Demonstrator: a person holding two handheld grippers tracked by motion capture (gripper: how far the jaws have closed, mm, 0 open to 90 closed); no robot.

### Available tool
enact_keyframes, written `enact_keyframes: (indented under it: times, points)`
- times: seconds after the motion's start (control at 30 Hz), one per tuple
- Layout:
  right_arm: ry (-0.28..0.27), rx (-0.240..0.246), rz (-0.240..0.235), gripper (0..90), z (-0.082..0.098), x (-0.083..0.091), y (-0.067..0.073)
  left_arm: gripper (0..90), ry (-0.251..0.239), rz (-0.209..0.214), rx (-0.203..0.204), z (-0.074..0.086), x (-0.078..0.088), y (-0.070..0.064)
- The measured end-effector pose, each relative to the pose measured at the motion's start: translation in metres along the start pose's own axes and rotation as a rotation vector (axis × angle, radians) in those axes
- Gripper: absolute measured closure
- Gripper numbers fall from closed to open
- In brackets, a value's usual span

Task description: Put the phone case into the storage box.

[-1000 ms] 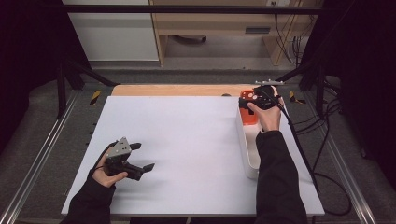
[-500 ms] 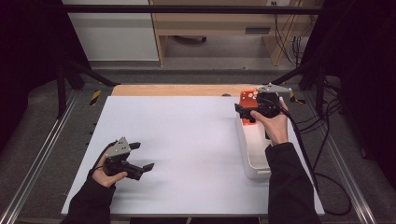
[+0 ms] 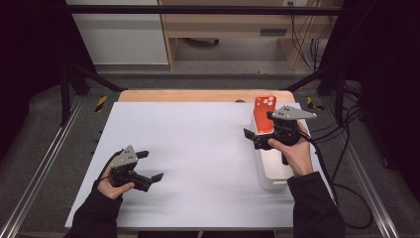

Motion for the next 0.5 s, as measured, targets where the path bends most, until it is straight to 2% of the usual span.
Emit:
enact_keyframes:
  times: [0.1,0.3,0.5]
  points:
    - [-0.016,0.017,-0.026,0.5,0.004,0.007,0.008,0.0,-0.006,0.002,0.004,-0.001,0.000,0.000]
    - [-0.010,0.041,-0.075,0.9,0.022,0.020,0.021,0.0,-0.014,0.004,0.006,-0.002,0.002,-0.001]
    - [0.002,0.053,-0.102,1.2,0.045,0.027,0.026,0.0,-0.020,0.006,0.004,-0.003,0.002,-0.001]
Point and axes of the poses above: each handheld gripper's, and its own axes: x roughly backward along the jaws, z roughly out of its underside, y roughly to its left, the point moved 10 cm from there along -x, roughly forward along the jaws
